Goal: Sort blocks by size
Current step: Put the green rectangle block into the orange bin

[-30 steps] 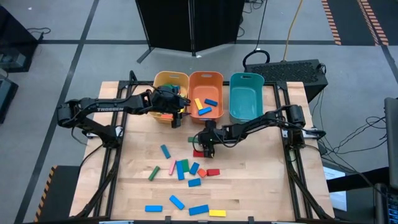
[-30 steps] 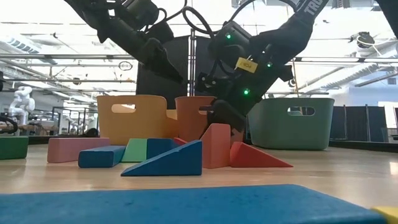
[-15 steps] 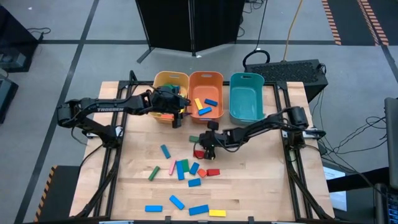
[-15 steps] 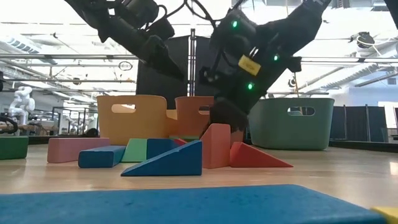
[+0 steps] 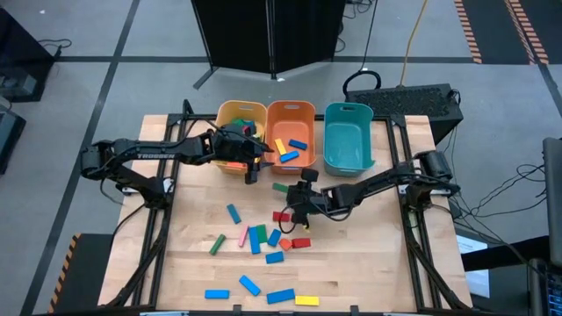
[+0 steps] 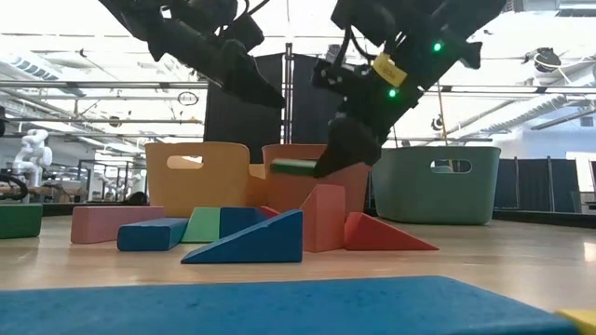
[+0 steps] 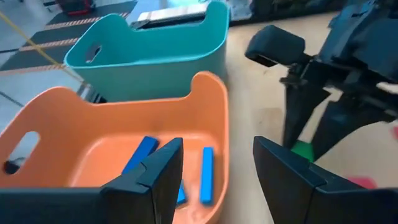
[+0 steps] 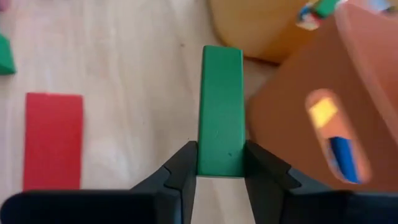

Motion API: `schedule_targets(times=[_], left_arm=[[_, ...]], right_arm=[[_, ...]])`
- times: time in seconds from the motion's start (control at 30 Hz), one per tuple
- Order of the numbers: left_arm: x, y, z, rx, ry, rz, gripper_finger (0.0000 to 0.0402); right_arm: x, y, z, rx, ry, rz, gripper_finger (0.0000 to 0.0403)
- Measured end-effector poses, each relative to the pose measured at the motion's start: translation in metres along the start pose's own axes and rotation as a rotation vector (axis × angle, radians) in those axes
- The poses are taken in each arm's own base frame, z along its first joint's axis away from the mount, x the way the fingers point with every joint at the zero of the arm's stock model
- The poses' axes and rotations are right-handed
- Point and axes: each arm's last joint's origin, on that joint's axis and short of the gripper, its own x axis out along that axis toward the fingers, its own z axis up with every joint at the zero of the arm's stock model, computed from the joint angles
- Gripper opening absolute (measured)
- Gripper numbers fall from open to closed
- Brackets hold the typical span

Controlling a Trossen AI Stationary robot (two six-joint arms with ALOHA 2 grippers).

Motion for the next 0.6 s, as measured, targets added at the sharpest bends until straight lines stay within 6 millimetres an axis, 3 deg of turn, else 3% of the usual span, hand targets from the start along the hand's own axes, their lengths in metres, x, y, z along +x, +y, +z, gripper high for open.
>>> schedule_targets(times=[0.6], left_arm=[[0.000, -0.002, 0.006, -0.334, -0.068, -0.121, 0.0196]], right_arm=[[-0.042, 0.006, 0.011, -0.109, -0.101, -0.383, 0.0101]])
